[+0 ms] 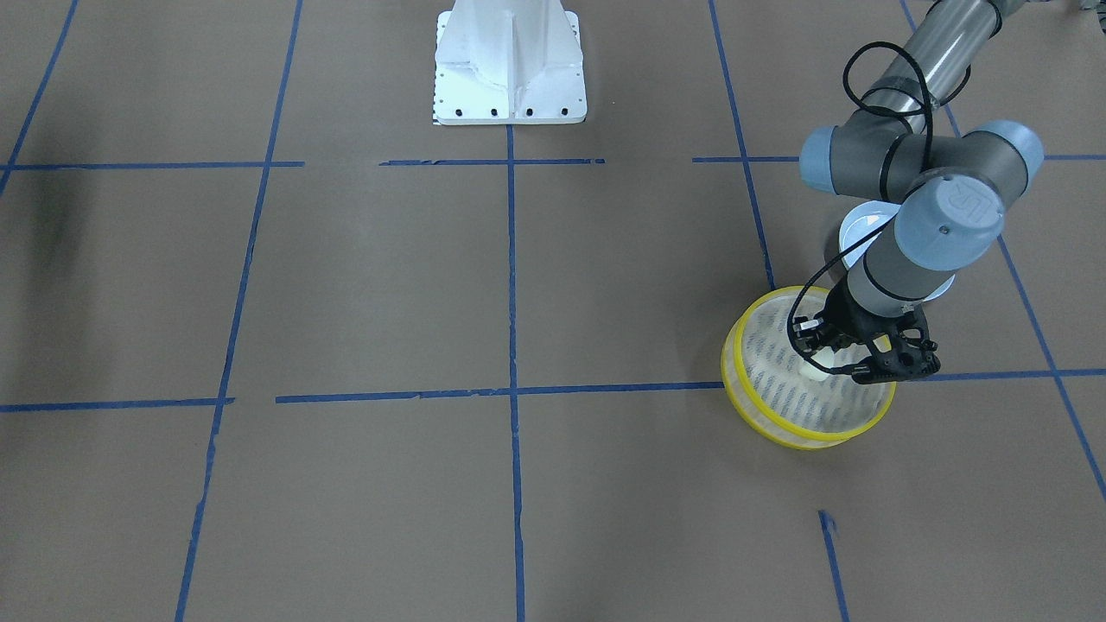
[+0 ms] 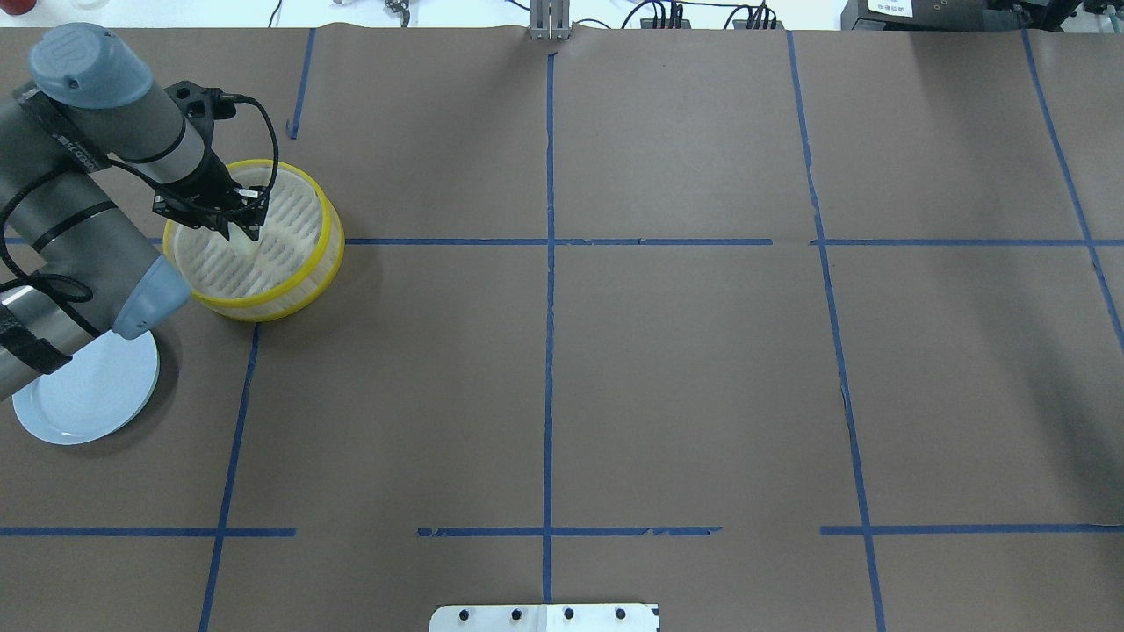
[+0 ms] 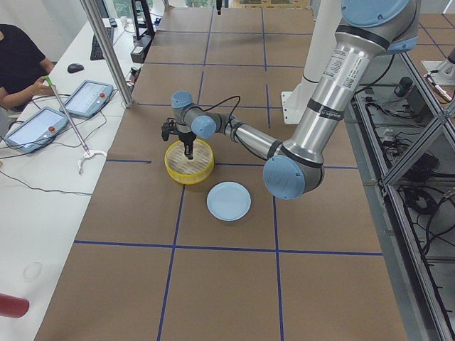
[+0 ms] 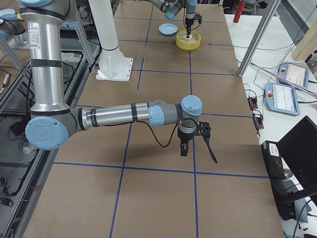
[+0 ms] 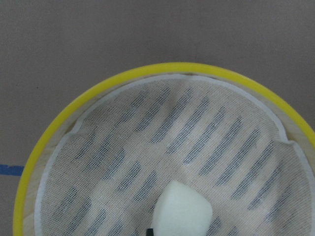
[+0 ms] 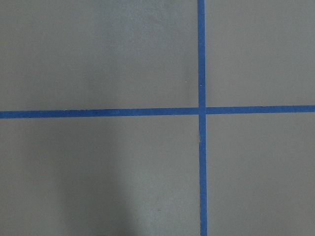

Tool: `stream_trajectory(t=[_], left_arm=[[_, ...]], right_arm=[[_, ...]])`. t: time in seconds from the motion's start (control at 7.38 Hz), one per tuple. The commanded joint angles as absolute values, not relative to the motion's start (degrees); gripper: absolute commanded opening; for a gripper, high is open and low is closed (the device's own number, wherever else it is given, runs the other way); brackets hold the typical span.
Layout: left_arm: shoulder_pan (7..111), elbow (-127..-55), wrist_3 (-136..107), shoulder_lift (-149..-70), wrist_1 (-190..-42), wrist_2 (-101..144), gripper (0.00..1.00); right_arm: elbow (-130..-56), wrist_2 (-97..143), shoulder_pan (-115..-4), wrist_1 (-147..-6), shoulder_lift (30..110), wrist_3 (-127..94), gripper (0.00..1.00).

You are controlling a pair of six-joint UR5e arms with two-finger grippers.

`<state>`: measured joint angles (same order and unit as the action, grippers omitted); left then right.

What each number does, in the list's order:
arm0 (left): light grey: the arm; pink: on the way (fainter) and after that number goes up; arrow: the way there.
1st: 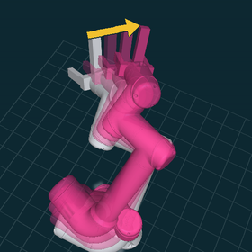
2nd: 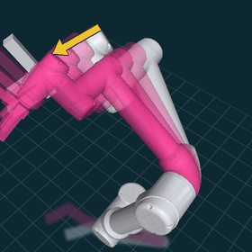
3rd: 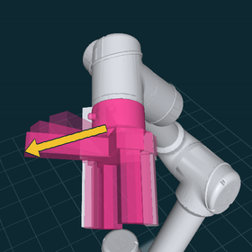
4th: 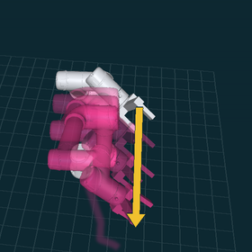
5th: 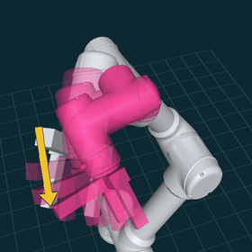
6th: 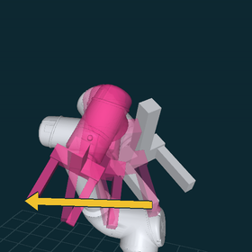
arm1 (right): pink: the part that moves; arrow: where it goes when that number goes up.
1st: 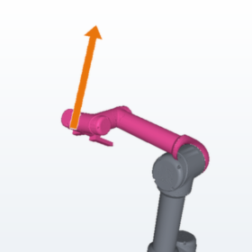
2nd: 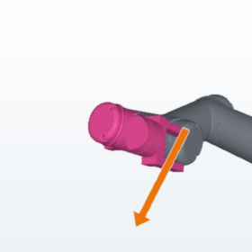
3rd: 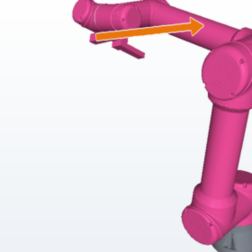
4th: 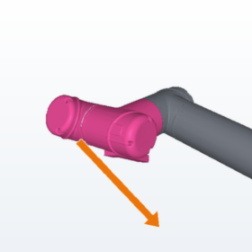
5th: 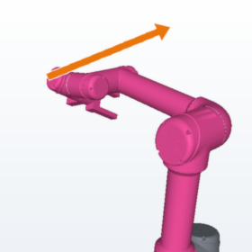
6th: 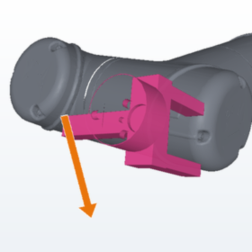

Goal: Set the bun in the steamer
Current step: 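Lower the bun into the steamer and open the left gripper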

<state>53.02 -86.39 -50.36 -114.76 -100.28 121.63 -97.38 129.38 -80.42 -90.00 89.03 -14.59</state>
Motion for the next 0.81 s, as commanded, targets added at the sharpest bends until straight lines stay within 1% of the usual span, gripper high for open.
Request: stream_trajectory(t=[0.0,0.14,0.27,0.41,0.68], left_arm=[[53.0,-86.2,-50.3,-114.7,-101.4,121.2,1.0],[53.0,-86.5,-49.8,-114.7,-101.4,121.2,1.0],[53.3,-88.2,-49.7,-114.6,-101.4,121.0,1.0],[53.9,-92.5,-49.7,-113.4,-101.2,120.9,1.0],[57.4,-104.1,-48.4,-106.3,-100.7,121.5,1.0]], right_arm=[[-97.4,129.4,-80.4,-90.0,89.0,-14.6,1.0],[-97.4,129.4,-80.4,-90.0,89.0,-14.6,1.0],[-97.4,129.4,-80.4,-90.0,89.0,-14.6,1.0],[-97.4,129.4,-80.4,-90.0,89.0,-14.6,1.0],[-97.4,129.4,-80.4,-90.0,89.0,-14.6,1.0]])
